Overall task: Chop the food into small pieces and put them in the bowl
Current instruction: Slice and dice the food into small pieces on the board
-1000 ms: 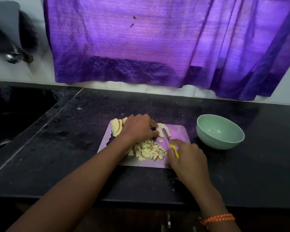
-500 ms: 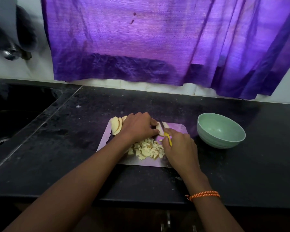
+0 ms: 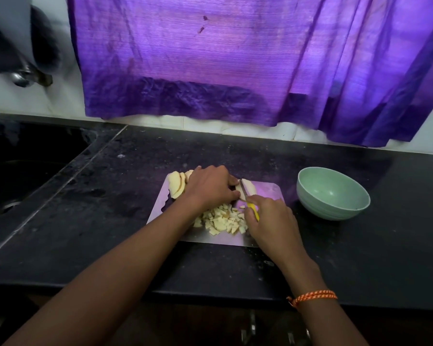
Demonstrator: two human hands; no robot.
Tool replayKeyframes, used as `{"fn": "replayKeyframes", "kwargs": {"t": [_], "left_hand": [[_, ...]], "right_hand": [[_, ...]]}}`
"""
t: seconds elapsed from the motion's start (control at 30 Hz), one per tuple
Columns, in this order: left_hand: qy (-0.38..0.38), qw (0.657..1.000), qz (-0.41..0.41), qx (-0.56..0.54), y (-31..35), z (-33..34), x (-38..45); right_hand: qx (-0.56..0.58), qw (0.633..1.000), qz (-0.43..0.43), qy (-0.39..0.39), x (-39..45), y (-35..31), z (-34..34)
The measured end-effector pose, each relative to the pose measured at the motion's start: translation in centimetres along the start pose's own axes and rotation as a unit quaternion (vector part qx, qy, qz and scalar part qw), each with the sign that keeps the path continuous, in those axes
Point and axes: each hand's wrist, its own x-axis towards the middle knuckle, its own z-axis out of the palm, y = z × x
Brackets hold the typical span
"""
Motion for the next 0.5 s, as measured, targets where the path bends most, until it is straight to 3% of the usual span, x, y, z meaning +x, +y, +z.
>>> {"fn": "replayKeyframes", "kwargs": {"t": [0.5], "left_hand": [[-0.013,1.0,-0.004,-0.004,0.5,-0.7,-0.4]], "right_hand": [[0.011,0.999,0.019,0.043,-6.1,2.1,-1.4]]}}
